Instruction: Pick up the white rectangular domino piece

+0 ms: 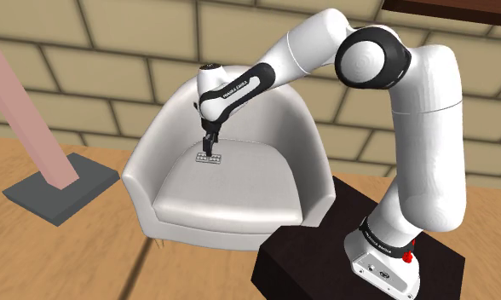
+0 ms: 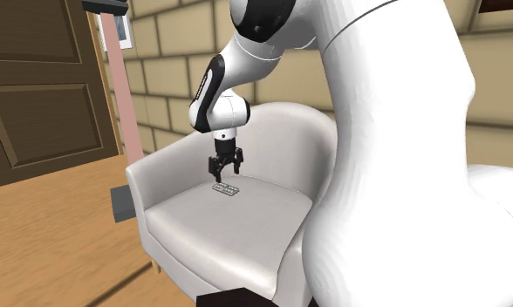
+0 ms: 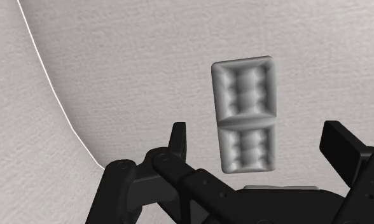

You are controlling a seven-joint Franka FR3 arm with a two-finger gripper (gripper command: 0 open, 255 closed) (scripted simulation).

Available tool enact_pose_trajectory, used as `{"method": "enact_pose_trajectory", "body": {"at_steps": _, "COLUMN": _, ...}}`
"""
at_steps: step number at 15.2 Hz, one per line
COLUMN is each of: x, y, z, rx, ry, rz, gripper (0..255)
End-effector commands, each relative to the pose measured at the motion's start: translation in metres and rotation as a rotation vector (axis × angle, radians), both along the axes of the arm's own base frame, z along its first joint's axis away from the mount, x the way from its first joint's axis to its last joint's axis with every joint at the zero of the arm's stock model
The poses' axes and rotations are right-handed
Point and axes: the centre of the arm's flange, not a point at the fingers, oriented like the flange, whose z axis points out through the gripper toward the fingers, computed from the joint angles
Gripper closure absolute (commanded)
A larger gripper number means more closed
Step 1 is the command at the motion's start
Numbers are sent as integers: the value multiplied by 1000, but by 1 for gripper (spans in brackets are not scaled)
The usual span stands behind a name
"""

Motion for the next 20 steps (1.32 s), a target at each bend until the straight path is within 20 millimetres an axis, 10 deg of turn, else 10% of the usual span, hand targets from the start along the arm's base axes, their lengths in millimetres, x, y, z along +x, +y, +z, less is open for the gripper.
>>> {"method": "enact_pose_trajectory", "body": {"at_steps": 1, "x": 7, "y": 8, "z": -10, "rx": -4, "ry": 3, "rz": 24, "gripper": 0}}
{"method": "enact_pose_trajectory", "body": {"at_steps": 10, "x": 7, "y": 8, "z": -50, "rx": -4, "ry": 3, "rz": 24, "gripper": 0}}
{"method": "enact_pose_trajectory", "body": {"at_steps": 11, "x": 6, "y": 8, "z": -51, "rx": -4, "ry": 3, "rz": 24, "gripper": 255}}
{"method": "enact_pose_trajectory", "body": {"at_steps": 20, "x": 7, "y": 8, "z": -50, "rx": -4, "ry": 3, "rz": 24, "gripper": 255}}
